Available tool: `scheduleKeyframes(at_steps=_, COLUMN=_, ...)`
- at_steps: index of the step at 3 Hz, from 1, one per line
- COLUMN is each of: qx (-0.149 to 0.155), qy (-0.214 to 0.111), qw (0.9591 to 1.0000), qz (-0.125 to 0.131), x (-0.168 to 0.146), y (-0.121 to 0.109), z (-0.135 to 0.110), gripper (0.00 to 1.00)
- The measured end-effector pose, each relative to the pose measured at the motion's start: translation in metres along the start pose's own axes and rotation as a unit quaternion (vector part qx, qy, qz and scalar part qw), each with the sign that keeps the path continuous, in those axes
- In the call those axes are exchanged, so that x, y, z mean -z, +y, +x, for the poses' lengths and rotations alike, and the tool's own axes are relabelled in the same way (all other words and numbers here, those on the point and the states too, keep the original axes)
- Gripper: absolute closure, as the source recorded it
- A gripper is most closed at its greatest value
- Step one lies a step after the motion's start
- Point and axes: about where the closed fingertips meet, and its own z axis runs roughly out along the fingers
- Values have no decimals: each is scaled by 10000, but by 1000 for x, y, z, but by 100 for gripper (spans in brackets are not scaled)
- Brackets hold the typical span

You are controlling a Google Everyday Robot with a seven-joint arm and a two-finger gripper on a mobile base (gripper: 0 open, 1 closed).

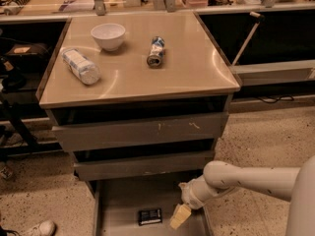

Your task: Pick rxbar blueberry from bottom drawer and place on counter

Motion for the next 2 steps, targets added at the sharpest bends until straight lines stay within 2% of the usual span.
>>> scheduleKeyframes(at_steps=1, qx=-106, qy=-99, qw=9999, qz=-92, x=-36, y=-15, z=20, gripper=0)
scheduleKeyframes(at_steps=2, qx=-150, qy=-113, qw=9997, qz=-145, x=-43, y=-13, z=23, gripper=0)
